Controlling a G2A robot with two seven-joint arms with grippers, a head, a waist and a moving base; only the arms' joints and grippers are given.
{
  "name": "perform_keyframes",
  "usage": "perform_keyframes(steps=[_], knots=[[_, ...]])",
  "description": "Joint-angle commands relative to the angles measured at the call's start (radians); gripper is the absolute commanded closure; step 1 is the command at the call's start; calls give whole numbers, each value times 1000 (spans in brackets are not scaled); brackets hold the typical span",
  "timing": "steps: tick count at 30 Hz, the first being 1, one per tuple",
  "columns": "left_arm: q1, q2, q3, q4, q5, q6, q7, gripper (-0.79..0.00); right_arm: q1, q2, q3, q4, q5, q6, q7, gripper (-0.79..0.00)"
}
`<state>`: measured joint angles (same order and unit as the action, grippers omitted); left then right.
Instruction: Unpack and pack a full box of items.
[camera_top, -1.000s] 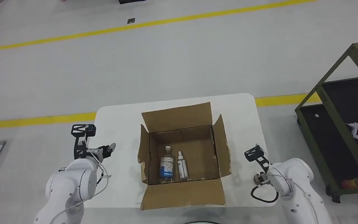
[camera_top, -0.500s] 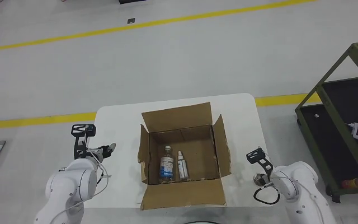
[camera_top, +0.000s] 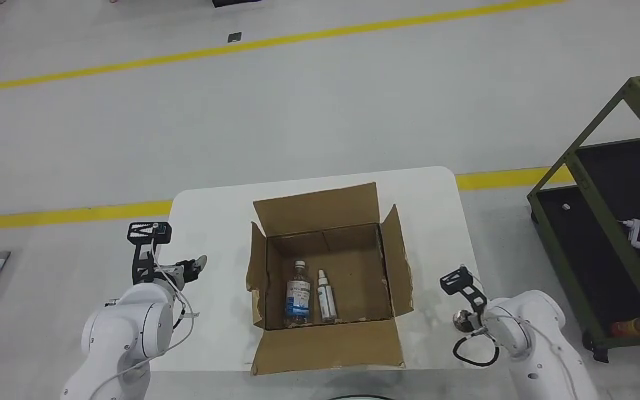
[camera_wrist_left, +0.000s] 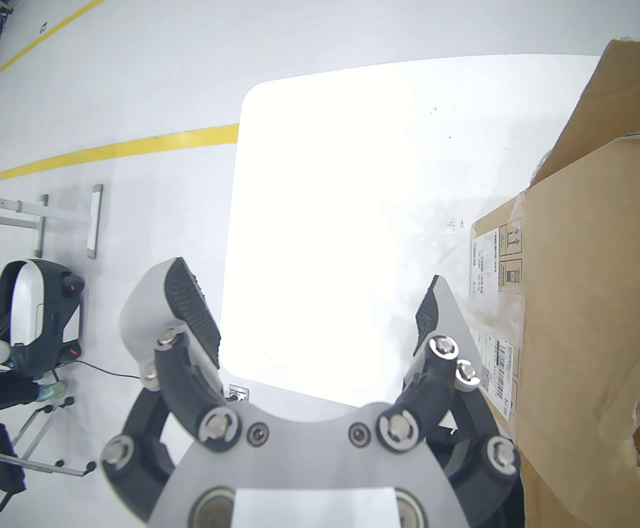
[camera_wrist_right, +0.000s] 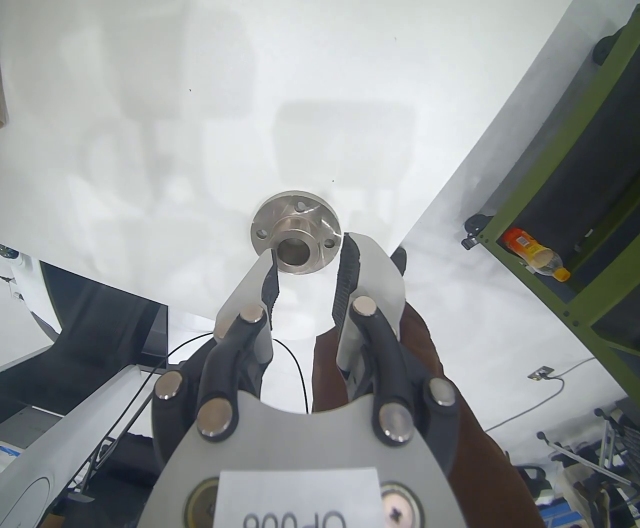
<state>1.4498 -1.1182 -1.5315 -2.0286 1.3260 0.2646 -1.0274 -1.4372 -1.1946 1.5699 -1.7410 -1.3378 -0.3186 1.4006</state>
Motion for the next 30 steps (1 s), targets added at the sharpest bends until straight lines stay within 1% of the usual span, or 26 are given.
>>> perform_keyframes(steps=[1,8,17,30], knots=[[0,0,0,0,0,0,0,-785,1,1,-4,4,5,-1,-2,-286],[0,0,0,0,0,0,0,-785,4,6,-15,-3,8,-5,4,-283],[0,0,0,0,0,0,0,-785,26,10,-44,40,2,-2,2,-271],[0,0,0,0,0,0,0,-785,36,18,-57,74,17,-1,-10,-274]])
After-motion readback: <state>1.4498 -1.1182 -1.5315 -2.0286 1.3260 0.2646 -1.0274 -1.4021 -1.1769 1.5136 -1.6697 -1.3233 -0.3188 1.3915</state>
